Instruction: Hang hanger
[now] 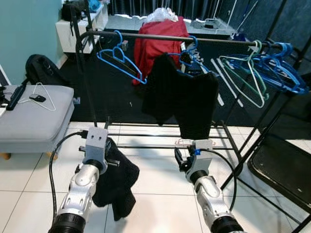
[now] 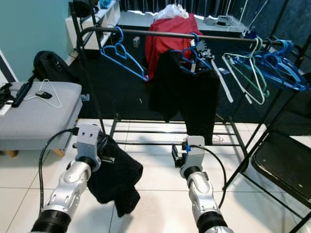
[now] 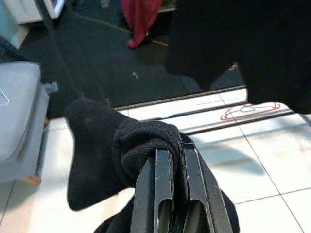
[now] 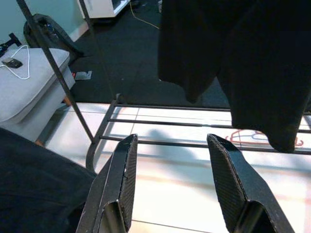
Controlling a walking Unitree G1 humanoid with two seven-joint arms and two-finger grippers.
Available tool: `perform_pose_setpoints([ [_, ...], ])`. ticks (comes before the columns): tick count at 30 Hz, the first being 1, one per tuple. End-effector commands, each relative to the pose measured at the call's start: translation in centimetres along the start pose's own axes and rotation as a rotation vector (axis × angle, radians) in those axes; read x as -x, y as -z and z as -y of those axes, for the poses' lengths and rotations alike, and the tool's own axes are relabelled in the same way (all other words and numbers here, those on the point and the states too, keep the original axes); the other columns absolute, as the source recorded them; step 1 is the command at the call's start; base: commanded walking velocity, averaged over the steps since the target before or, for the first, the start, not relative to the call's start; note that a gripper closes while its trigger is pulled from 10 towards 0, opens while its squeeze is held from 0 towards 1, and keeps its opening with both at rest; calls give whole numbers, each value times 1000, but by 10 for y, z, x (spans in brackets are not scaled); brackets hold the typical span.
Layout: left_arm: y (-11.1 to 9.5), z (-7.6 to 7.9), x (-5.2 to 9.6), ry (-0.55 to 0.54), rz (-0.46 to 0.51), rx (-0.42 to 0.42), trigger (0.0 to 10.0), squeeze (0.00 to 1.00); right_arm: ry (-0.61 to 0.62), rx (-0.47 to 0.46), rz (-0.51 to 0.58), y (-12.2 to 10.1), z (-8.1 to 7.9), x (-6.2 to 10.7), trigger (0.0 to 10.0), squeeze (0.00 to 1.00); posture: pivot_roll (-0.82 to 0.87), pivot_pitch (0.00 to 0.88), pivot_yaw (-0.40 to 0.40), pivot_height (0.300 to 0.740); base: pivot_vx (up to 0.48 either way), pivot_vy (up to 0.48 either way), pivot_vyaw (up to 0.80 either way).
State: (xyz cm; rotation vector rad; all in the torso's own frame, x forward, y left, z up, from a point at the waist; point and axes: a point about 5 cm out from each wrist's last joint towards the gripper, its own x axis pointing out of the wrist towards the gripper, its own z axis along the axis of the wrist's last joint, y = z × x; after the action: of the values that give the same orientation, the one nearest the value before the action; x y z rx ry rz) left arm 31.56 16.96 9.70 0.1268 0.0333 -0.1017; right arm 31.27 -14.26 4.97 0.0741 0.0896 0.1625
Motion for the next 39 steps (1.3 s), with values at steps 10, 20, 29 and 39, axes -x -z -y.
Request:
perform_pose_setpoints([
  [10, -10, -16, -1, -77, 14, 41, 10000, 0, -14, -25, 53, -9, -7, -3, 10000, 0, -57, 80, -20, 740, 0, 48, 0],
  [20, -11, -15, 2, -53, 26, 23, 10000, 0, -17, -20, 39, -6, -8, -1, 10000, 0, -79, 70, -26, 740, 0, 240, 0],
  [29, -14, -4, -1, -28, 22, 22, 10000, 0, -26, -27, 56, -12, -11, -4, 10000, 0, -76, 74, -41, 740, 0, -213, 0],
  [39, -22, -7, 1, -48, 50, 50, 10000, 0, -37, -20, 58, -10, -10, 0, 10000, 0, -83, 83, -39, 740, 0, -118, 0],
])
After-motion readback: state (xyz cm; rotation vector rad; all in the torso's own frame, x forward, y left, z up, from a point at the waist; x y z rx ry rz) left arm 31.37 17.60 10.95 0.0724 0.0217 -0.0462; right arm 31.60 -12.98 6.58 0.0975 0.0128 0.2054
